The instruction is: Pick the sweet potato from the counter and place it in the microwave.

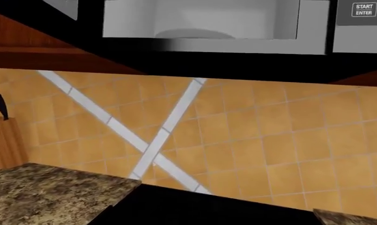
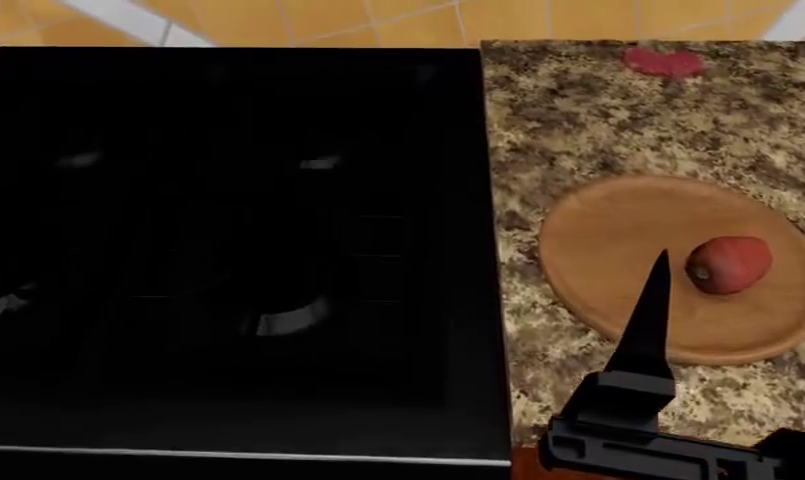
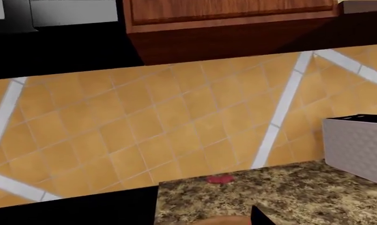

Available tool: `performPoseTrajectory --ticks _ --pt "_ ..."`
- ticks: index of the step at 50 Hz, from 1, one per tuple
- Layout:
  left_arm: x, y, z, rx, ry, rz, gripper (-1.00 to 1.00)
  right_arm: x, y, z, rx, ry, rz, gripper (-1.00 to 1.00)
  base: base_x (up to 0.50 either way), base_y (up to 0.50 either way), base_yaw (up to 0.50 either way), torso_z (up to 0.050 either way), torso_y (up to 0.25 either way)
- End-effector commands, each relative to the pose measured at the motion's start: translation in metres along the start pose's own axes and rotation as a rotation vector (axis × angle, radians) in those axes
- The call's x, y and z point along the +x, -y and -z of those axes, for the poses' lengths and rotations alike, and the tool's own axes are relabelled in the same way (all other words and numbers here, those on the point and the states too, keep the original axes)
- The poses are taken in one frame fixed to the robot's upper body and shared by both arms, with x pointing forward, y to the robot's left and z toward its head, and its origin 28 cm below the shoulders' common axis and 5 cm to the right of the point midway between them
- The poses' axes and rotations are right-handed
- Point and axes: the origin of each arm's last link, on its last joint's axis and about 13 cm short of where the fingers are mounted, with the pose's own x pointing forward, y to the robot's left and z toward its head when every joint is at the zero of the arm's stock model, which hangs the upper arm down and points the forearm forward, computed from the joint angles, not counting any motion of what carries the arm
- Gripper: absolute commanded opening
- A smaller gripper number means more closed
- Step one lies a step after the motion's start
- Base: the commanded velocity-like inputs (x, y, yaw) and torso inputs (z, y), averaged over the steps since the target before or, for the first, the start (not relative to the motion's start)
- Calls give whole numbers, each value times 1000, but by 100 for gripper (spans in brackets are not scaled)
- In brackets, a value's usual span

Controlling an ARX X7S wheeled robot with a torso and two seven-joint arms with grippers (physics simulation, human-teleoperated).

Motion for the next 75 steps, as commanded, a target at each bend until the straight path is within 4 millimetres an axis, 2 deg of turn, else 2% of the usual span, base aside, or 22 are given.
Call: performPoseTrajectory --ticks 1,43,75 --pt "0 -1 0 0 3 -4 100 0 1 -1 3 -1 8 100 262 0 0 0 0" --pt "-1 -1 5 13 -1 -2 100 -3 1 -3 4 -15 -10 100 267 60 0 0 1" --pt "0 -1 4 14 0 -18 100 8 3 1 -22 -43 17 100 315 54 0 0 1"
